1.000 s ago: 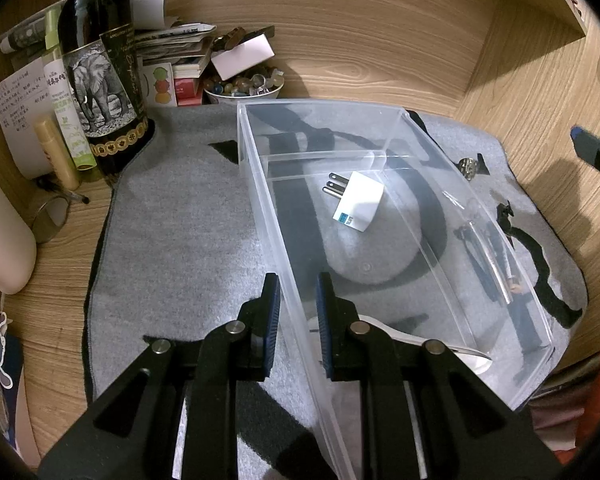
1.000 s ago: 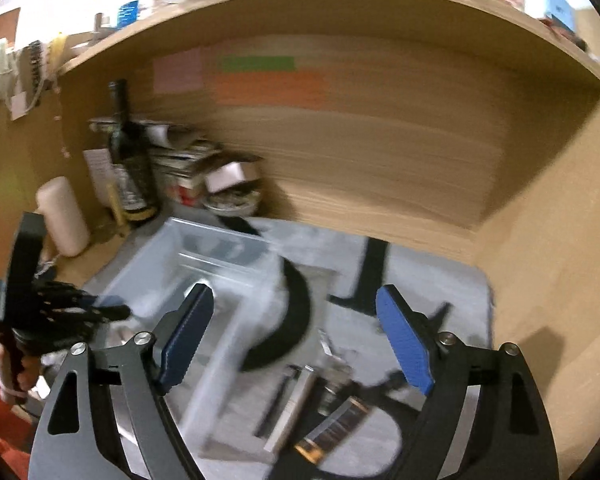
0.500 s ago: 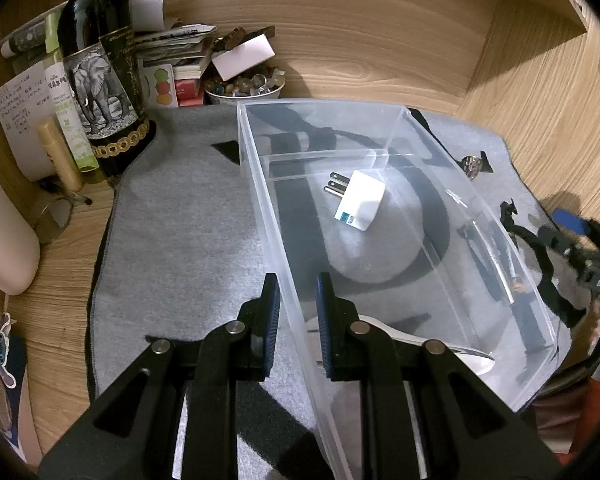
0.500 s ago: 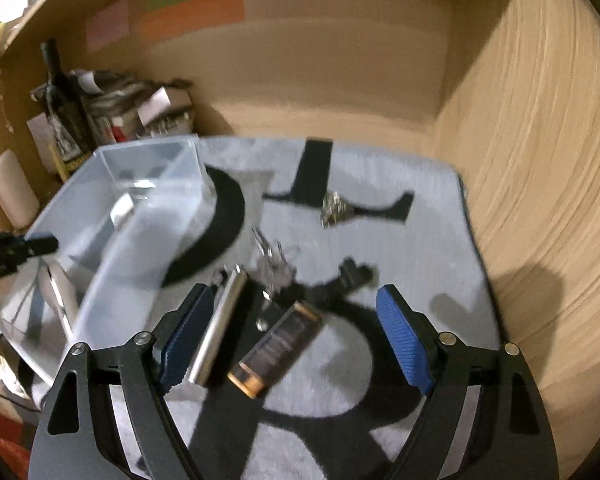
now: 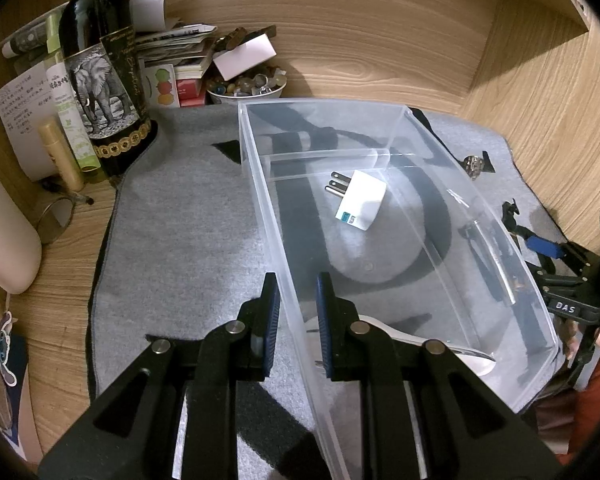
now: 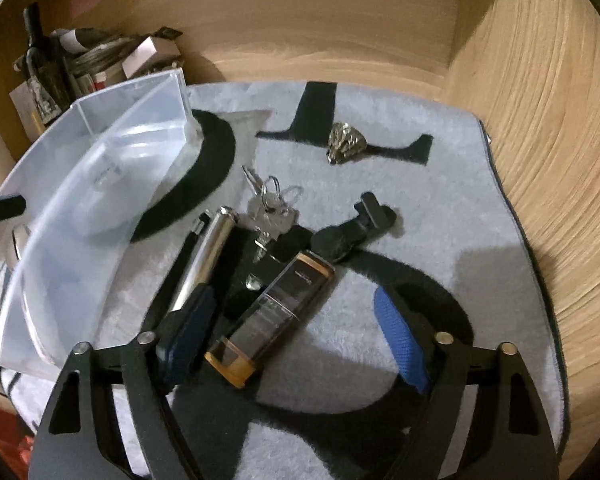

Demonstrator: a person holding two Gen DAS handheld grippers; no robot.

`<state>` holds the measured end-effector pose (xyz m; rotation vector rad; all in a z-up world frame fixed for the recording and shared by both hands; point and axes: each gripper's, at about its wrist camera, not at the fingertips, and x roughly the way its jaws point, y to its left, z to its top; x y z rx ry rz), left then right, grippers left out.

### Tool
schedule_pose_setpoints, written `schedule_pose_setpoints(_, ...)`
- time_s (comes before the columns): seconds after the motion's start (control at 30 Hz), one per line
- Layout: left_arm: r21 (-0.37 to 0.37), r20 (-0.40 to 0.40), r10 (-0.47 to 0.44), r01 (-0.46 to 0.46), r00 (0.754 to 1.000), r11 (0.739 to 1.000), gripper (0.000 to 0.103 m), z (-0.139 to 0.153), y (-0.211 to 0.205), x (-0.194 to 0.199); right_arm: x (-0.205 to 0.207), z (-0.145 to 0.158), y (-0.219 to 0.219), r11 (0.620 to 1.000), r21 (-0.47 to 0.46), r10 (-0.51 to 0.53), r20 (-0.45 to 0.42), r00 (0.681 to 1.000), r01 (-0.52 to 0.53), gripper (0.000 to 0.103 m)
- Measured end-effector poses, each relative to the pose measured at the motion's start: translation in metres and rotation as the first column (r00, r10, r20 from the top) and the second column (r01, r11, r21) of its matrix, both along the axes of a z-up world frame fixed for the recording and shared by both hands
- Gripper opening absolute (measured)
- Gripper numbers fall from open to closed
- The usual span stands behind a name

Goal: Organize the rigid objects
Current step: 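Grasp the black-and-gold battery with the right gripper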

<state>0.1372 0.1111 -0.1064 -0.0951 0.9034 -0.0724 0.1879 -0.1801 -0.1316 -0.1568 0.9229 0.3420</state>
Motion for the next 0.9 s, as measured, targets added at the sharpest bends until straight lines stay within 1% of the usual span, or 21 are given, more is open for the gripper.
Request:
schedule_pose_setpoints(0.07,0.001,0.0,0.0,0.0,1.0,1.0,0.017,0.0,0.0,0.0,0.003,-0.004,-0.003,1.0,0.006,0.003,-0.019,1.0,-0.002,0.058)
schedule_pose_setpoints(0.1,0.0,0.0,0.0,0.0,1.0,1.0,0.017,0.0,0.0,0.0,0.001,-0.004,-0.005,1.0,0.01,0.001,-0.01,1.0,-0.001,0.055)
schedule_pose_setpoints(0.17,0.001,0.001,0.0,0.0,1.0,1.0,0.017,0.0,0.0,0.0,0.0,-0.003,-0.008,1.0,0.006,0.001,0.003,1.0,-0.001,0.042)
schedule_pose_setpoints(0.3,0.003,0.004,0.001,-0.001,1.0,1.0,0.017,0.0,0.0,0.0,-0.003,-0.003,-0.012,1.0,0.0,0.007,0.007,1.0,-0.007,0.033)
schedule_pose_setpoints(0.37,0.002,0.003,0.0,0.0,1.0,1.0,0.017,0.0,0.001,0.0,-0.003,-0.003,-0.012,1.0,-0.008,0.011,0.005,1.0,-0.011,0.024)
schedule_pose_setpoints(0.43,0.002,0.003,0.0,0.0,1.0,1.0,0.017,0.0,0.0,-0.001,-0.005,-0.002,-0.011,1.0,-0.006,0.018,-0.001,1.0,-0.018,0.022)
schedule_pose_setpoints(0.6,0.002,0.003,0.001,-0.001,1.0,1.0,0.017,0.0,0.0,-0.001,-0.008,0.003,-0.011,1.0,0.005,0.014,0.012,1.0,-0.015,0.022)
schedule_pose_setpoints(0.9,-0.001,0.003,0.002,-0.002,1.0,1.0,0.017,0.0,0.0,-0.001,-0.014,0.036,-0.002,0.999,0.034,0.029,0.103,0.994,-0.032,0.022)
